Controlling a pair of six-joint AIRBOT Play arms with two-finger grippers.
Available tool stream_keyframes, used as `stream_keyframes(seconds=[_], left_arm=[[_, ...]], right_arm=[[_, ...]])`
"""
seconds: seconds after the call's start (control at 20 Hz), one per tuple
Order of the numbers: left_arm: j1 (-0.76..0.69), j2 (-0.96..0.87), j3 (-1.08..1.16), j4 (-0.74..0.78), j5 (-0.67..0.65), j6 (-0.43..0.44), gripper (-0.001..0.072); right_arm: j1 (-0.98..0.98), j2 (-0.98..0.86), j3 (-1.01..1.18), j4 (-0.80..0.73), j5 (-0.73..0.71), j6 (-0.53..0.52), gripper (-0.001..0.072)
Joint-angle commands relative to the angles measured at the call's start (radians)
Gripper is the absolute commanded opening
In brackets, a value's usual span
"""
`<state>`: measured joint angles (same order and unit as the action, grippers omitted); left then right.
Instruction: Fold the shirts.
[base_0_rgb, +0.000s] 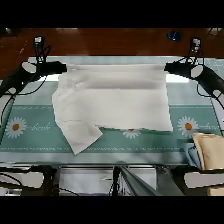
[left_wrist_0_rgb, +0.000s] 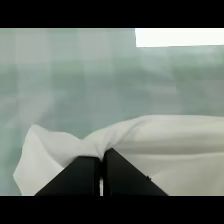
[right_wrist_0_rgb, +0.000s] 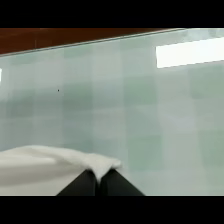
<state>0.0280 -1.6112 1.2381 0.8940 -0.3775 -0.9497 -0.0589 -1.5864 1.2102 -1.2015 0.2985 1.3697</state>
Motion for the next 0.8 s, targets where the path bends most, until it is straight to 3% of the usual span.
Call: stream_keyframes(seconds=[0.0,0.2,0.4,0.6,0.75], left_arm=[[-0.016,-0.018,0.005,-0.024,0.159,-0.001,0.0025],[-0.075,-0.048,0.003,-0.019,0.145,0.000,0.0026],[-0.071,-0.051,0.003,0.045,-0.063,-0.010,0.0025],[0.023,0.015,0.003,0.290,-0.322,-0.246,0.0025],[0.081,0.009,0.003,0.368,-0.467,-0.271,0.0025]], right_arm=[[0.001,-0.020,0.000,0.027,-0.122,0.001,0.0017],[0.000,-0.025,0.000,0.019,-0.021,0.001,0.0018],[0.000,-0.010,0.000,-0.014,0.224,-0.002,0.0018],[0.000,0.019,0.000,-0.106,0.440,-0.001,0.0018],[0.000,0.019,0.000,-0.111,0.526,-0.002,0.0018]])
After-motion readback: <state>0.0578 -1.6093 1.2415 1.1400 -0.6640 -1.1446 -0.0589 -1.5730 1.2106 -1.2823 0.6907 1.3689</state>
